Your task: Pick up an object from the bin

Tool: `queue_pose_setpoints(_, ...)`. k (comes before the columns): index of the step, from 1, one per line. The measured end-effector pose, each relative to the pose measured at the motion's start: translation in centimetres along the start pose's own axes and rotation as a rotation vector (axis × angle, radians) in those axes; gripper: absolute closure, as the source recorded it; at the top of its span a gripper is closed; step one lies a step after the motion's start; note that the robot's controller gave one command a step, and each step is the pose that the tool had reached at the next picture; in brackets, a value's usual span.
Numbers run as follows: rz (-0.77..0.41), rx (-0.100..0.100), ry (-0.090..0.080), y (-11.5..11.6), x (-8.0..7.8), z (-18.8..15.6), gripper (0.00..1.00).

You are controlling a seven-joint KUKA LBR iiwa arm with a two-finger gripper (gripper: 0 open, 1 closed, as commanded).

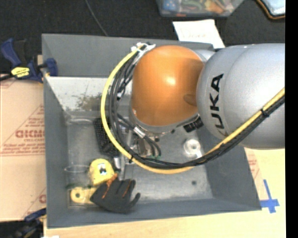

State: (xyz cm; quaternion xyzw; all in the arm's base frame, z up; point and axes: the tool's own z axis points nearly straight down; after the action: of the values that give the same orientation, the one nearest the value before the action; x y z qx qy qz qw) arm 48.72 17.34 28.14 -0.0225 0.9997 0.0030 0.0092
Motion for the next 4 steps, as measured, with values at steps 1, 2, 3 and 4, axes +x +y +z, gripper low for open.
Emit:
queue_pose_setpoints(1,-0.075,0.002,-0.001,0.8,-3.8,1.7,0.0)
queue_pose_setpoints(2,0.001,0.001,-0.003,-5.9,0.7,1.2,0.0)
queue_pose_setpoints(3,-0.288,0.002,-0.007,-12.3,-3.7,4.2,0.0)
queue_pose_setpoints(4,-0.25,-0.004,-0.001,-4.3,-0.4,8.9,0.0)
